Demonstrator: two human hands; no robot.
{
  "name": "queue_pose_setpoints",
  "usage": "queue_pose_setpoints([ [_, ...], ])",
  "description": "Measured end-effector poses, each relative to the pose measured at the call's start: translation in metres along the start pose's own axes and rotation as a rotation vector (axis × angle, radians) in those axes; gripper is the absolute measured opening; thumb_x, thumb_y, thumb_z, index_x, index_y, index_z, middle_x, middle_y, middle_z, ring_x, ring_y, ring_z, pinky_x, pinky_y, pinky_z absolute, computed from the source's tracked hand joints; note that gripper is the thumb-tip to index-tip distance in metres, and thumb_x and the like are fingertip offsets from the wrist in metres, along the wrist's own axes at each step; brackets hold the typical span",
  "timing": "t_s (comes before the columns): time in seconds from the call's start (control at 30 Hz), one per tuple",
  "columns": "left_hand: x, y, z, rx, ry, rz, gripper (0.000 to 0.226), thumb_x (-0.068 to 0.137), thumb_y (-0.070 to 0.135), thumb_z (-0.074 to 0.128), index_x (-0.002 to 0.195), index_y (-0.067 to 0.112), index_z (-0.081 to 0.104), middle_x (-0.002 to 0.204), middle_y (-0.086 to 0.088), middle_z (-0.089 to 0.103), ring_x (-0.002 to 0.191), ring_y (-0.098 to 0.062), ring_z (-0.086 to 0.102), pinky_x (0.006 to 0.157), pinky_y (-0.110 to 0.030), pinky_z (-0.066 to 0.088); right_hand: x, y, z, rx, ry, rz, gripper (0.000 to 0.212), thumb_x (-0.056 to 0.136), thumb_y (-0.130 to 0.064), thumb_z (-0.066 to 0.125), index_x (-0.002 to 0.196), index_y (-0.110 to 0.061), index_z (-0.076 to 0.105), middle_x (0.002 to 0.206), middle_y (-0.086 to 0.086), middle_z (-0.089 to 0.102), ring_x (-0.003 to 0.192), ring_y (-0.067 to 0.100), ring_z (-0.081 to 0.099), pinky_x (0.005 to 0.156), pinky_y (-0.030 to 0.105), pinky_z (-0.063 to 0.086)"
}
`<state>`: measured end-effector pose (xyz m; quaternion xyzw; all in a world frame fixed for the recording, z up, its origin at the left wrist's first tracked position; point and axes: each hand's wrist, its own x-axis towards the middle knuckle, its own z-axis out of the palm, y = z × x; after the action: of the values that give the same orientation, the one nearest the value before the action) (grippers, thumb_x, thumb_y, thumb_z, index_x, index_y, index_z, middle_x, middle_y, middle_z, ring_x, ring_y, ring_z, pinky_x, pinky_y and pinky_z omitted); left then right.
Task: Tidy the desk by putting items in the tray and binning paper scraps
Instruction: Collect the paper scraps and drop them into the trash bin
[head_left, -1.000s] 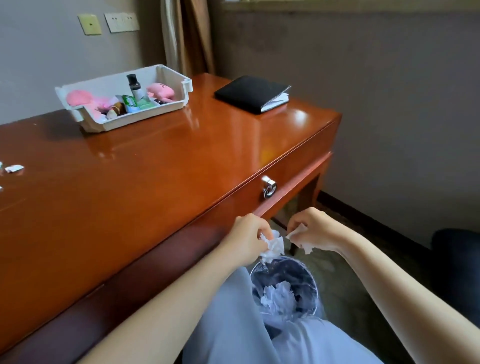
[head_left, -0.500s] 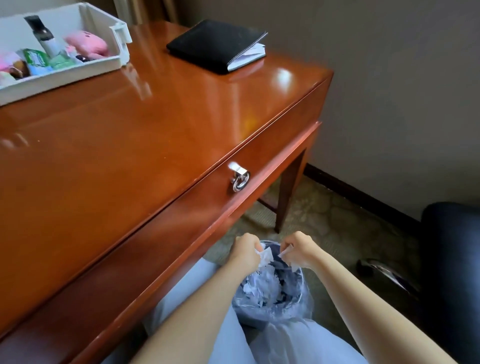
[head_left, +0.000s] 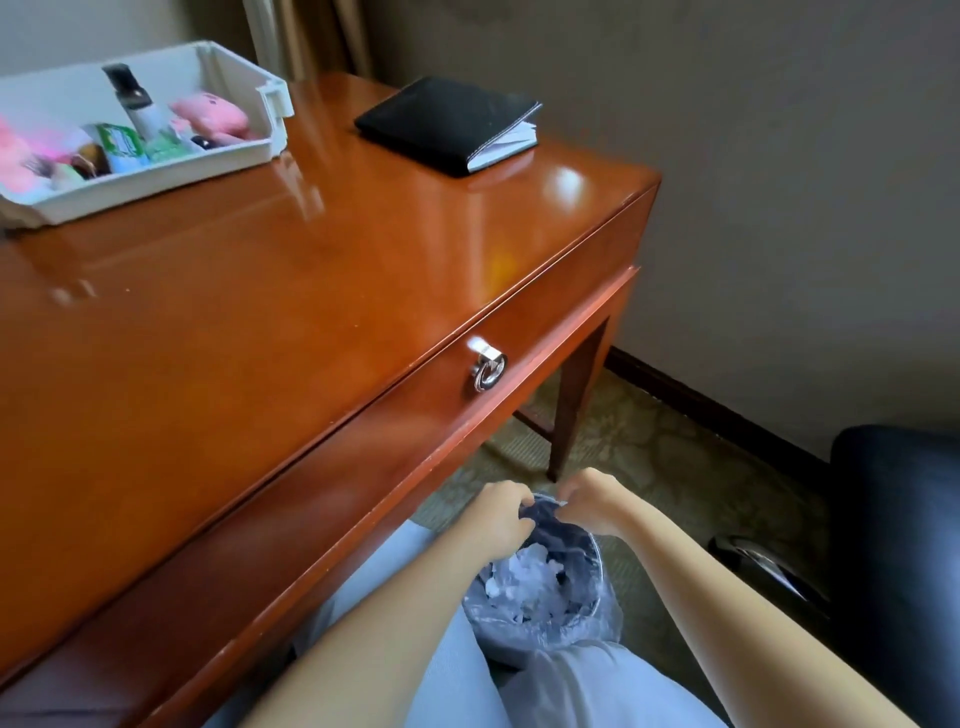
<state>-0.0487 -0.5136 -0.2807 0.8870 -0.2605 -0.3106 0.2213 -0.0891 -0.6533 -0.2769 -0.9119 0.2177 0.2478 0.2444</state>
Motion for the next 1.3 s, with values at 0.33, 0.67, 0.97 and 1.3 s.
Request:
queue_pose_setpoints([
  [0.33, -0.101, 0.030, -0.088, 0.096, 0.132, 0.183, 0.026, 0.092, 0.025, 0.055, 0.118, 0.020, 0.060, 0.119, 0.001, 0.064, 0.105, -0.015, 0.060, 0.094, -0.034, 0.051, -0.076, -0.052, -0.066, -0.096, 0.101, -0.228, 0.022, 0.087, -0.017, 0.059, 0.106, -0.012, 0.070, 0.114, 0.005, 0.068, 0.105, 0.021, 0.062, 0.090, 0.029, 0.050],
  [0.67, -0.249, 0.023, -0.177, 0.175, 0.377, 0.269, 0.020, 0.091, 0.023, 0.057, 0.110, 0.021, 0.065, 0.103, 0.006, 0.066, 0.093, -0.007, 0.061, 0.079, -0.012, 0.045, -0.187, -0.158, -0.114, -0.272, 0.183, -0.570, 0.016, 0.088, -0.015, 0.053, 0.091, -0.019, 0.068, 0.093, 0.001, 0.069, 0.090, 0.020, 0.064, 0.083, 0.034, 0.054],
  [0.97, -0.356, -0.038, -0.211, 0.285, 0.508, 0.093, 0.017, 0.091, 0.026, 0.058, 0.107, 0.030, 0.062, 0.105, 0.016, 0.061, 0.094, 0.001, 0.058, 0.076, -0.012, 0.043, -0.248, -0.260, -0.077, -0.343, 0.127, -0.833, 0.022, 0.085, -0.016, 0.059, 0.104, -0.017, 0.070, 0.098, -0.001, 0.069, 0.084, 0.013, 0.059, 0.070, 0.022, 0.047],
  [1.3, -0.447, -0.124, -0.202, 0.272, 0.660, -0.280, 0.033, 0.093, 0.036, 0.052, 0.126, 0.035, 0.050, 0.140, 0.015, 0.043, 0.134, -0.008, 0.036, 0.108, -0.028, 0.028, -0.249, -0.345, 0.008, -0.391, 0.047, -1.044, 0.033, 0.088, -0.022, 0.061, 0.121, -0.016, 0.060, 0.116, 0.004, 0.063, 0.093, 0.017, 0.055, 0.079, 0.024, 0.044],
])
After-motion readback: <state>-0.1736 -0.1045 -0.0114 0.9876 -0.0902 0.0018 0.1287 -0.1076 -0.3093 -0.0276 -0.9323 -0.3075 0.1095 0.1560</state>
